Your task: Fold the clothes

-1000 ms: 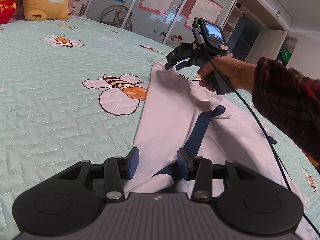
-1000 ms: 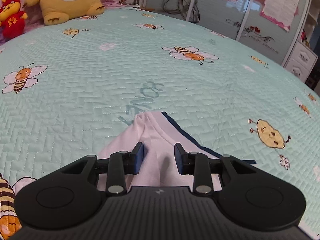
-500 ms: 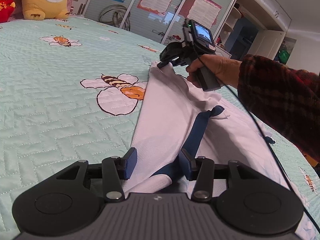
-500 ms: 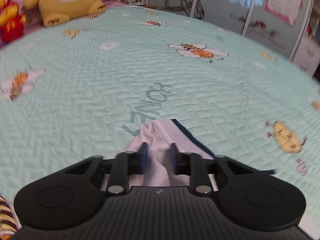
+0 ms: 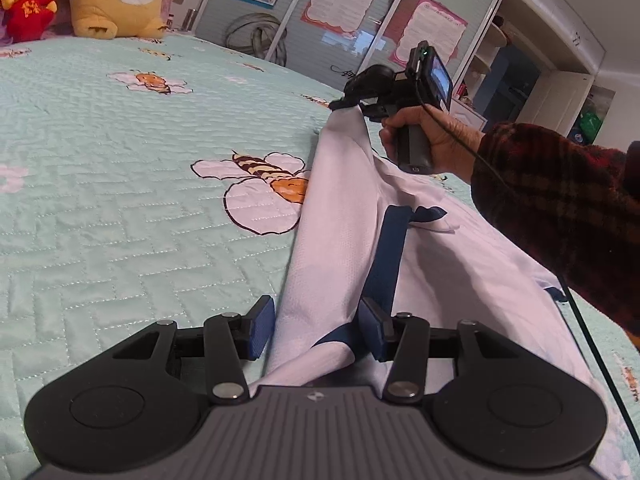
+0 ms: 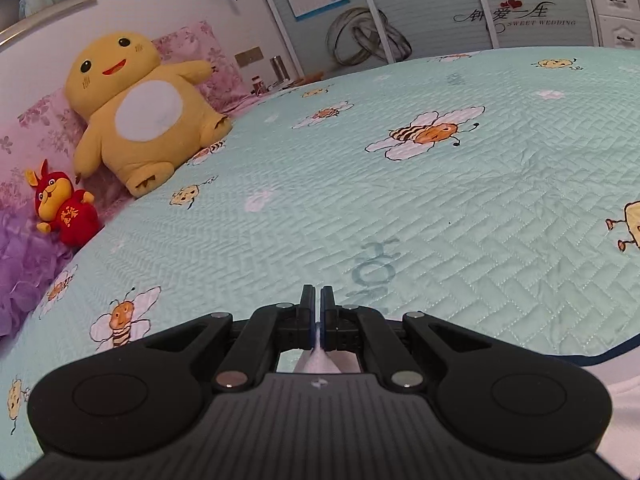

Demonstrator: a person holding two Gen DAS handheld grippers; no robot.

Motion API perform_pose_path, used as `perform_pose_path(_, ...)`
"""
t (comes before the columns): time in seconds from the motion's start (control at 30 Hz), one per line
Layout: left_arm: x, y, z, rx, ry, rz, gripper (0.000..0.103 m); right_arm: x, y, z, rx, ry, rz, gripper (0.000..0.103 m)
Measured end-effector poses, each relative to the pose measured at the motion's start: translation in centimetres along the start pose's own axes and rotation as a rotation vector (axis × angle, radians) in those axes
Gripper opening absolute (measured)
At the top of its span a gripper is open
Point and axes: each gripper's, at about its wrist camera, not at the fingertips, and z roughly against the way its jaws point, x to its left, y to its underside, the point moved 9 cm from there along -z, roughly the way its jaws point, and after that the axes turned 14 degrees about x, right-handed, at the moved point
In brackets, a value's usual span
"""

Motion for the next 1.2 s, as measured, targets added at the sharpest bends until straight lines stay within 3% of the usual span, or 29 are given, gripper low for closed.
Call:
perform_pose_path(0.13, 0.1, 0.1, 0.1, 0.001, -0.004, 0.006, 0.051, -0.9, 0.9, -0.8, 0.011, 0.032, -0.007, 0.008)
perform_pose_path(0.2, 0.1, 0.2, 0.1, 0.001, -0.007, 0.006, 0.051, -1.0, 0.8, 0.4, -0.040, 0.000, -0.031, 0.022)
perform_pose_path(0.23, 0.1, 0.1, 0.1, 0.002, -0.006, 0.009, 0.051, -1.1, 0.8, 1.3, -0.070, -0.009, -0.047, 0.035)
perform_pose_path(0.27, 0.2, 0.1, 0.1, 0.003, -0.004, 0.012, 0.051, -1.2, 0.7, 2.3, -0.101, -0.015, -0.064, 0.038)
perform_pose_path(0.4, 0.3, 0.0, 0.0, 0.005, 0.002, 0.019, 0.051, -2.6, 2.0, 6.9, -0.153, 0.076, -0.076, 0.038)
perform_pose_path(0.73, 0.3, 0.0, -0.2, 0.006, 0.002, 0.008, 0.054, -10.2, 10.6, 12.2, -0.103, 0.370, -0.204, 0.038)
perform_pose_path(0.93, 0.1, 0.1, -0.3, 0.008, 0.006, -0.004, 0.058, -12.1, 11.6, 12.7, -0.153, 0.358, -0.323, 0.039)
perform_pose_path(1.1, 0.0, 0.1, -0.4, 0.009, 0.009, -0.010, 0.061, -12.9, 11.4, 11.2, -0.117, 0.288, -0.353, 0.038)
perform_pose_path(1.13, -0.1, 0.1, -0.4, 0.009, 0.009, -0.012, 0.061, -12.8, 11.5, 11.3, -0.115, 0.291, -0.351, 0.032)
perform_pose_path(1.17, -0.1, 0.1, -0.4, 0.010, 0.010, -0.013, 0.061, -12.7, 11.6, 11.5, -0.114, 0.294, -0.349, 0.008)
perform_pose_path(1.2, -0.1, 0.1, -0.4, 0.009, 0.011, -0.012, 0.061, -12.6, 11.7, 11.7, -0.112, 0.298, -0.347, 0.001)
